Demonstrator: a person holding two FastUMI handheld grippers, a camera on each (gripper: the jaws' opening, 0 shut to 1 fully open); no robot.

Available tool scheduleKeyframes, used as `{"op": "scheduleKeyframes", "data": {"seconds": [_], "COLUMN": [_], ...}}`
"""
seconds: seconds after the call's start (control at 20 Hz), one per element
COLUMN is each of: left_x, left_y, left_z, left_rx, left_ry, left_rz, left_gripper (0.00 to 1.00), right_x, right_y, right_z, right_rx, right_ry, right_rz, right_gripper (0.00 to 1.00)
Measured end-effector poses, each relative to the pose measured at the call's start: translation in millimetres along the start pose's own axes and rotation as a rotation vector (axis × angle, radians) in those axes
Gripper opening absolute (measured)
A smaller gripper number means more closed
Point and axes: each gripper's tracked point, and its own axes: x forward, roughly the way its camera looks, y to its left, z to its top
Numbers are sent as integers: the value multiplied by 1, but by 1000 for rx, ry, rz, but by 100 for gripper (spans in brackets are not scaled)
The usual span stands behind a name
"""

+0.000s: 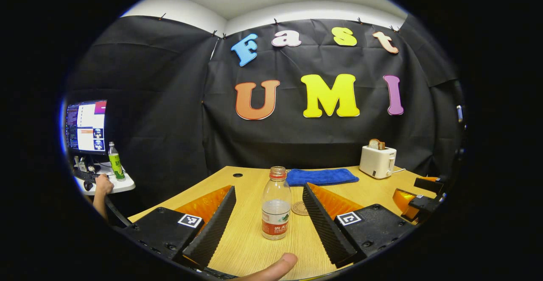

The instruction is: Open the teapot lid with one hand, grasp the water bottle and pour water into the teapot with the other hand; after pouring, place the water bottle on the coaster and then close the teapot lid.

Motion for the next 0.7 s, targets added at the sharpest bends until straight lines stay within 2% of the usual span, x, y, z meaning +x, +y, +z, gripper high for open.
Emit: {"op": "scheduleKeyframes", "data": {"seconds": [0.2,0.5,0.6,0.7], "left_x": [6,14,18,20], "left_y": [12,36,42,43], "left_z": [-6,-13,-16,-19], "left_rx": [6,-4,-8,-12], "left_ry": [14,33,38,44], "left_rz": [26,66,72,72], "left_gripper": [99,99,99,99], "right_x": [30,68,76,83], "right_y": [43,84,93,96], "right_z": [2,-24,-33,-42], "right_rx": [15,3,18,36], "right_ry": [-26,31,52,81], "right_rz": [72,69,72,67], "right_gripper": [97,93,84,63]}}
